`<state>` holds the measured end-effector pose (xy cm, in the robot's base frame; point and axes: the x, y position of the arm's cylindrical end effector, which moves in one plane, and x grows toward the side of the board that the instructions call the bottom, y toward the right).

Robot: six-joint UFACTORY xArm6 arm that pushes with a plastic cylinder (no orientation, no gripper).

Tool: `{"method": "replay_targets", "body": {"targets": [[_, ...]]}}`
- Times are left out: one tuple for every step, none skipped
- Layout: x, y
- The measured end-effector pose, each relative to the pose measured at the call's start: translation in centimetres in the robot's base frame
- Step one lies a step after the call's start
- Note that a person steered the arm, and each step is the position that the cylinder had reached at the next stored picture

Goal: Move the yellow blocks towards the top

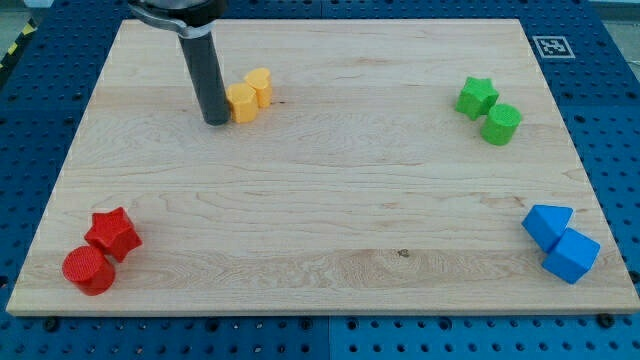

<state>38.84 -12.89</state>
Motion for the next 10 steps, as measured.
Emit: {"method": "replay_targets", "body": {"targets": [[0.0,0.8],[-0.5,1.0],[-2.0,1.0],[-3.5,2.0],[-5.0,3.7],[-6.3,5.4],[-7.6,7.6],[-7.9,10.8],[-8.1,11.7],[-8.3,10.6]]}}
